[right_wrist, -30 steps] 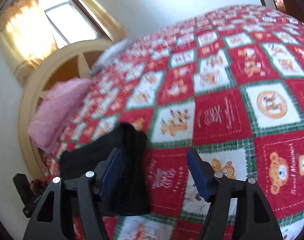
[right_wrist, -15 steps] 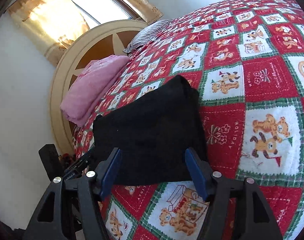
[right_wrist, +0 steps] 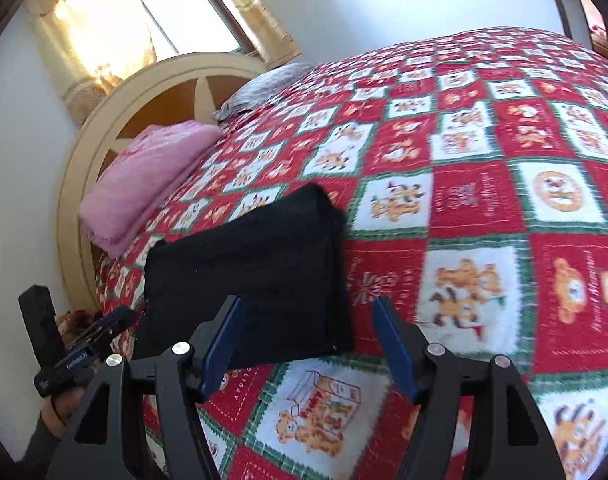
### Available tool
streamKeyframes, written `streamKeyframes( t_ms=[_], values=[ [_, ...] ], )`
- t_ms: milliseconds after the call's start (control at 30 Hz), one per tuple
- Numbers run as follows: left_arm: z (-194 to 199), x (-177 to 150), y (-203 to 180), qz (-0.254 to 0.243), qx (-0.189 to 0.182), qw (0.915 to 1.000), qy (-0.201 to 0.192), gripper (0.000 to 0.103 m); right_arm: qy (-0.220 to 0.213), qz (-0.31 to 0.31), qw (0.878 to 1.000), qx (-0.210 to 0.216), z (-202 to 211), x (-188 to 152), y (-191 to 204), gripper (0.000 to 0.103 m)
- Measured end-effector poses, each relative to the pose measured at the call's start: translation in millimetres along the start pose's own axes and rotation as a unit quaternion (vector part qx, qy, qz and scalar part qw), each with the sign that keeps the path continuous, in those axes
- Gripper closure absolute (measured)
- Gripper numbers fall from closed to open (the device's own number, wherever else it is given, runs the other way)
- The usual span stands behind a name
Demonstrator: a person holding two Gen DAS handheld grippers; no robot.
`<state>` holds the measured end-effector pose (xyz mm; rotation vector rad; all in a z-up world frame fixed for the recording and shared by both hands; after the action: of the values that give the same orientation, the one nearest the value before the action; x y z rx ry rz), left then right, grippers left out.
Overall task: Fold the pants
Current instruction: 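Open both tools and pat the folded pants square on the quilt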
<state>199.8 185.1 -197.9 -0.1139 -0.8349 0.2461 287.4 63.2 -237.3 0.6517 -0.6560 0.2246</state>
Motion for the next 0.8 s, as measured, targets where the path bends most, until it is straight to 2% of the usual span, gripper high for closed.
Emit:
streamKeyframes(
  t_ms=[100,333,467,667,733,800],
  values=[
    [8,0,-8,-0.013,0.008,0.9999,-0.002,0.022,-0.015,0.015,1.0,-0.014,19,0,5,0.035],
    [31,2,-23,-0.022,0.012,0.9996,-0.013,0.021,-0.043,0.101,0.993,-0.05,65,-20,35,0.035],
    [50,1,-33,-0.024,0.01,0.9993,-0.028,0.021,-0.082,0.14,0.984,-0.075,100,-30,52,0.034],
    [79,3,-51,-0.046,0.014,0.9973,-0.056,0.019,-0.129,0.158,0.975,-0.091,138,-26,70,0.031],
    [88,4,-54,-0.054,0.017,0.9962,-0.067,0.009,-0.148,0.158,0.972,-0.094,150,-24,75,0.031],
    [96,6,-58,-0.061,0.022,0.9946,-0.081,0.006,-0.155,0.154,0.972,-0.088,158,-22,78,0.031]
  ],
)
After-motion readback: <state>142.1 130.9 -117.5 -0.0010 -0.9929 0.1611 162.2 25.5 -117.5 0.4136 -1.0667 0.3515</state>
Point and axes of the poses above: each gripper's, at about its wrist camera, not at the fingertips, and z roughly against the way its jaws point, y to its left, x to its top, the point moved 7 cm from there along -z, roughly the way its jaws point, and after that the axes turned 2 degrees about y, right-handed, at the moved point
